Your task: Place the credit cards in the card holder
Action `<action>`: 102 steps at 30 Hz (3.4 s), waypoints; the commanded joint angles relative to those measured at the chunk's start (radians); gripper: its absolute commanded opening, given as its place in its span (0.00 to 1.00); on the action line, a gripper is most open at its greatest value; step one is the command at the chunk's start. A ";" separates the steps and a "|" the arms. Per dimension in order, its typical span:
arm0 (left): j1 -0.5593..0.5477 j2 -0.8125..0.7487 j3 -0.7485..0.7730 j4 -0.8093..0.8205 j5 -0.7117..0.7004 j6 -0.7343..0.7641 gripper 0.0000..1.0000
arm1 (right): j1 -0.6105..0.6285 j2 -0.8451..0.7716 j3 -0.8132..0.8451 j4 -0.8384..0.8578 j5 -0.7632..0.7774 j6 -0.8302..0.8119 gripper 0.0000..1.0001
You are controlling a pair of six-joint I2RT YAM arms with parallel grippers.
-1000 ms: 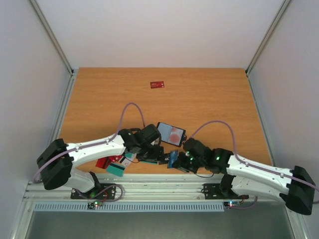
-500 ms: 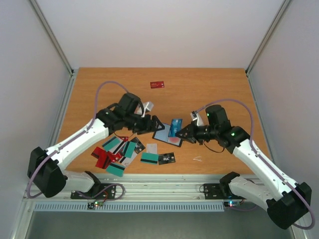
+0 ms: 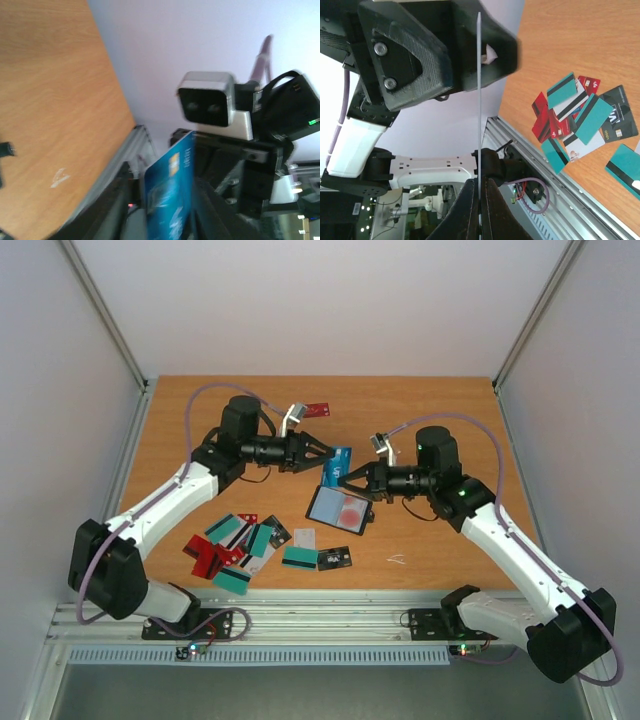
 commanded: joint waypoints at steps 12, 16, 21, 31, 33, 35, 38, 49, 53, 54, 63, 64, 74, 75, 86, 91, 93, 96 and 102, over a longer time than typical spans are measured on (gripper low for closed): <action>0.002 0.026 -0.005 0.342 0.132 -0.195 0.00 | -0.073 0.017 0.065 0.050 -0.034 0.004 0.50; 0.001 0.033 0.005 0.342 0.142 -0.203 0.00 | -0.080 0.034 0.088 0.063 -0.075 0.000 0.39; 0.001 0.036 0.007 0.337 0.143 -0.204 0.00 | -0.080 0.034 0.069 0.103 -0.115 0.020 0.28; -0.007 0.066 0.002 0.331 0.155 -0.204 0.02 | -0.080 0.060 0.024 0.189 -0.129 0.070 0.01; -0.009 0.074 0.005 0.310 0.154 -0.195 0.08 | -0.081 0.062 0.020 0.170 -0.111 0.062 0.01; -0.008 0.082 0.011 0.239 0.133 -0.159 0.29 | -0.084 0.056 0.028 0.064 -0.067 0.016 0.01; -0.004 0.096 0.097 -0.132 -0.005 0.034 0.56 | -0.105 0.047 0.027 -0.101 0.016 -0.053 0.01; -0.004 0.299 0.197 -0.643 -0.440 0.532 0.49 | -0.156 0.107 -0.146 -0.189 0.155 -0.117 0.01; -0.008 0.385 0.213 -0.654 -0.477 0.560 0.34 | -0.156 0.191 -0.184 -0.126 0.143 -0.121 0.01; -0.011 0.407 0.226 -0.660 -0.490 0.573 0.32 | -0.156 0.213 -0.186 -0.116 0.137 -0.127 0.01; -0.018 0.536 0.306 -0.712 -0.535 0.634 0.25 | -0.155 0.407 -0.138 -0.086 0.117 -0.192 0.01; -0.019 0.550 0.313 -0.713 -0.535 0.639 0.25 | -0.156 0.427 -0.132 -0.081 0.113 -0.198 0.01; -0.031 0.623 0.336 -0.713 -0.531 0.659 0.24 | -0.157 0.548 -0.109 -0.011 0.079 -0.224 0.01; -0.032 0.629 0.339 -0.713 -0.528 0.659 0.24 | -0.156 0.555 -0.105 -0.009 0.079 -0.229 0.01; -0.033 0.679 0.382 -0.737 -0.533 0.675 0.23 | -0.155 0.626 -0.087 0.028 0.078 -0.252 0.01; -0.034 0.692 0.387 -0.739 -0.529 0.679 0.22 | -0.156 0.643 -0.094 0.065 0.071 -0.260 0.01; -0.034 0.694 0.385 -0.737 -0.527 0.677 0.22 | -0.156 0.649 -0.096 0.086 0.066 -0.260 0.01; -0.035 0.703 0.383 -0.738 -0.523 0.680 0.22 | -0.156 0.663 -0.095 0.111 0.059 -0.260 0.01; -0.037 0.717 0.389 -0.740 -0.517 0.680 0.22 | -0.156 0.678 -0.094 0.130 0.058 -0.273 0.01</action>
